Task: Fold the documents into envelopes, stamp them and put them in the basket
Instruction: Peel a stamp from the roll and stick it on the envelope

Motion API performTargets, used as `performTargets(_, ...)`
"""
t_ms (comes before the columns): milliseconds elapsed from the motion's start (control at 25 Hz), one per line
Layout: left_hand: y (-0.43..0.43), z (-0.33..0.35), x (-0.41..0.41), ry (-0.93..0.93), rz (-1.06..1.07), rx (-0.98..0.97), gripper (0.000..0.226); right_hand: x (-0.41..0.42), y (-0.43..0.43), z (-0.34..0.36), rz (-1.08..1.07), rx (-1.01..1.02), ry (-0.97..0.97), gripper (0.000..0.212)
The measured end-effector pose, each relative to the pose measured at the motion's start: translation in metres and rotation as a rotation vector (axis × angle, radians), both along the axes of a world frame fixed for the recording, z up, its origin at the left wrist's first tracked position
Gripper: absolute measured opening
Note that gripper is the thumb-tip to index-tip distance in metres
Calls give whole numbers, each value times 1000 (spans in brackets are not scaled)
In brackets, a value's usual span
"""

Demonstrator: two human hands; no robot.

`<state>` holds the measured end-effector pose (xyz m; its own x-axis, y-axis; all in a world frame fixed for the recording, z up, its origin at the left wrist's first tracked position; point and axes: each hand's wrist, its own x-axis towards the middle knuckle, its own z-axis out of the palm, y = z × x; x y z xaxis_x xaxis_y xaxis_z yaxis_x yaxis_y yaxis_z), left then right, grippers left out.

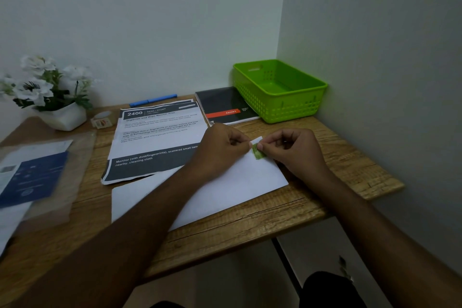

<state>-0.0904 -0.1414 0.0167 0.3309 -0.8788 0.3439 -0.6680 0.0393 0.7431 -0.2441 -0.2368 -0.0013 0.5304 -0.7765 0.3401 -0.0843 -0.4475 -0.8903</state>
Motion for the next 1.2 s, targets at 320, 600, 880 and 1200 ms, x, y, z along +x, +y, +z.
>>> performTargets(320,2,2,2,25,20,-39,11,2,1,1,15,138,-41,8)
performTargets(600,3,4,1,48,19,-44,10,1,5,4,148,183,6,18)
performTargets(880,5,6,-1,53,-7,-52,13,0,4,0,209,208,-16,18)
performTargets(1200,2,2,-2,16,-30,-62,14,0,2,-2,211,171,26,14)
